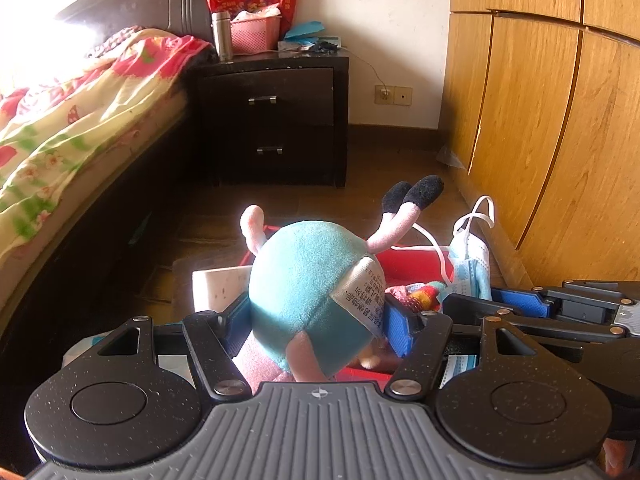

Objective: Organize soft objects
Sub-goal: 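Release the pig plush into the red box with left gripper while right gripper releases the mask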

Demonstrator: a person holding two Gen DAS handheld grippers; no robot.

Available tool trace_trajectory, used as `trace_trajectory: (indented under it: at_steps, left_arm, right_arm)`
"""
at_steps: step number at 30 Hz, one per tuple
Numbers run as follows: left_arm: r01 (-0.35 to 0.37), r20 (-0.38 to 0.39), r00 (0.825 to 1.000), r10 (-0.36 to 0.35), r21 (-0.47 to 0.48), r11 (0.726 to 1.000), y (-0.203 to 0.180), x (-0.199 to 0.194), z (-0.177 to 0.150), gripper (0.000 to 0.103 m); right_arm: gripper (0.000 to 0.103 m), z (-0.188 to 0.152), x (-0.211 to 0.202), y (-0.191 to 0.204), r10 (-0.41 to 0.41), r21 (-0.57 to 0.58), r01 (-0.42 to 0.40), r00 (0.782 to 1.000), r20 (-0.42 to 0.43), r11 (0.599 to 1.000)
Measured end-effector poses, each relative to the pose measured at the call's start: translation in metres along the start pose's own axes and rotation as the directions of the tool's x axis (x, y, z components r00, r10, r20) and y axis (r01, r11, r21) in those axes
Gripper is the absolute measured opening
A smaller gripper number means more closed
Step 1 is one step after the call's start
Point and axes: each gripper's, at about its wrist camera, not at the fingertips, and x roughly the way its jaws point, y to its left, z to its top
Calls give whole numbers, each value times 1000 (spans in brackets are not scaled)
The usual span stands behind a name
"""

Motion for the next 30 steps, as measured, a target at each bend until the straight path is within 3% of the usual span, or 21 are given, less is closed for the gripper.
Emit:
trace_trajectory:
  at_steps: [18, 30]
  left_arm:
    - [-40, 16, 999, 40, 60, 997, -10, 39, 19, 66]
    - [-68, -33, 997, 71, 69, 995, -11, 102, 30, 70]
  right_arm:
    - [0, 12, 36, -18, -54, 34, 53, 998, 29, 998]
    - [1, -3, 96, -41, -41, 65, 46, 996, -75, 997]
